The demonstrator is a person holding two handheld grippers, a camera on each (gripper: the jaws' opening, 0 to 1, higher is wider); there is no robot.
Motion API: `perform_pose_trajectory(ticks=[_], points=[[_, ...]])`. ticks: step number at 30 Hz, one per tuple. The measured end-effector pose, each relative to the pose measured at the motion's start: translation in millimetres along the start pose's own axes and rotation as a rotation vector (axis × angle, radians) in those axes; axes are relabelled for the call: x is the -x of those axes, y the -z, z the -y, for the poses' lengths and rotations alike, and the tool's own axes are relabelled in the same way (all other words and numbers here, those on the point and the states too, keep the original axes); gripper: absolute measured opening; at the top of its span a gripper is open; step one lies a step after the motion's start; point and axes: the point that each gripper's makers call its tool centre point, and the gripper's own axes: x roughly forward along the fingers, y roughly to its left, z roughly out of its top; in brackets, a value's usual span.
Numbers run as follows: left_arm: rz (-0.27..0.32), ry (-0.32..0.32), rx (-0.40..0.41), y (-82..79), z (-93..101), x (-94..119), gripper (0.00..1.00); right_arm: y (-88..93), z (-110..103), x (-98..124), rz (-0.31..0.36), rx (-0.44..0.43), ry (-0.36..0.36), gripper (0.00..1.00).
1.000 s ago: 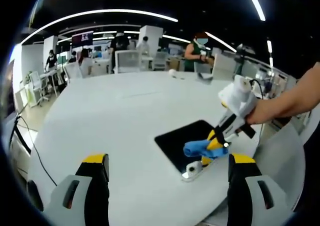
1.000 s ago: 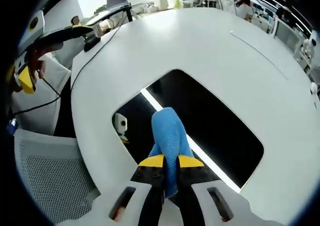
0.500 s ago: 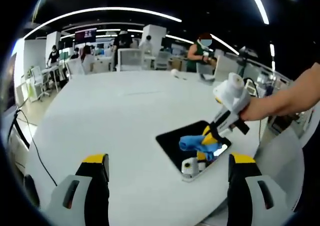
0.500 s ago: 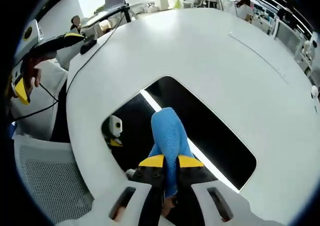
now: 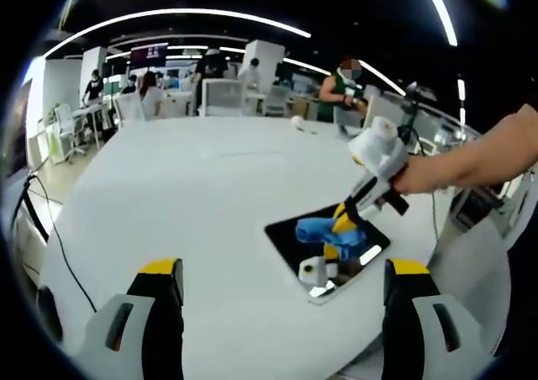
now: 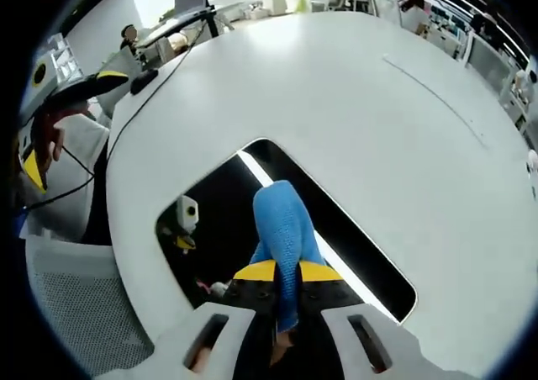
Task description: Wipe the mirror surface with the cleaning cloth until all visible marks leave the cleaned area.
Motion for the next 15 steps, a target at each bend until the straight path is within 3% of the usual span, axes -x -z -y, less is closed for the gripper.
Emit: perform_pose_trajectory(ticks=[15], points=[[0.005, -0.018, 0.021, 1.7, -7.2, 3.0, 1.00, -19.3, 25.8, -7.4, -0.011, 0.018, 0.014, 0.02]])
